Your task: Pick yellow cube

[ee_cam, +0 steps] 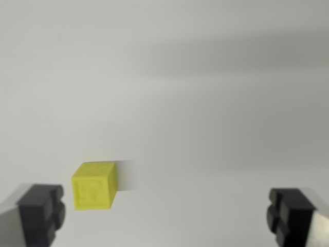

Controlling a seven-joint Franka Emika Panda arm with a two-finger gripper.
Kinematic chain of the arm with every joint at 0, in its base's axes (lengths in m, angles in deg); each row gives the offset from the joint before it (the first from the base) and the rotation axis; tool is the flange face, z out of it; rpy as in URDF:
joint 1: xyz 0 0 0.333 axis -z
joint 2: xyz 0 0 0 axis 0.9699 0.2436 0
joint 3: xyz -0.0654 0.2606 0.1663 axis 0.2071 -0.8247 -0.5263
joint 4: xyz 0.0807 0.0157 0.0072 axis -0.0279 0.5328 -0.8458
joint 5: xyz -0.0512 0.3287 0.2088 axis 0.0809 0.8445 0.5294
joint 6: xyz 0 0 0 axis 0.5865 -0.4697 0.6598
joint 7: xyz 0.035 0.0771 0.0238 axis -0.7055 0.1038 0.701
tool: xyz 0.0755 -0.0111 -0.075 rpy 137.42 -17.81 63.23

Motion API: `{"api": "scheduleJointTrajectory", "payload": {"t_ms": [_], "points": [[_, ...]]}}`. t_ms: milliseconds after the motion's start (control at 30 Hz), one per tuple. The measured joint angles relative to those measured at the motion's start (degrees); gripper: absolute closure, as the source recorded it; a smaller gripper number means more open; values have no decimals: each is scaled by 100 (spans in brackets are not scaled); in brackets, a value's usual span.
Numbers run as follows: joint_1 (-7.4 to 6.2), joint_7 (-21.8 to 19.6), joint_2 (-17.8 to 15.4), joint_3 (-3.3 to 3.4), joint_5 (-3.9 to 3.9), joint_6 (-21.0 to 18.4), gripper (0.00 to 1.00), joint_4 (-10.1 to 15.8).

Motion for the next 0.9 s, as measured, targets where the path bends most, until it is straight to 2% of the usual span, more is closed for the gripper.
{"api": "scheduleJointTrajectory", "payload": {"t_ms": [900], "points": [[-372,-273,-12,0,-7,996,0,1080]]}}
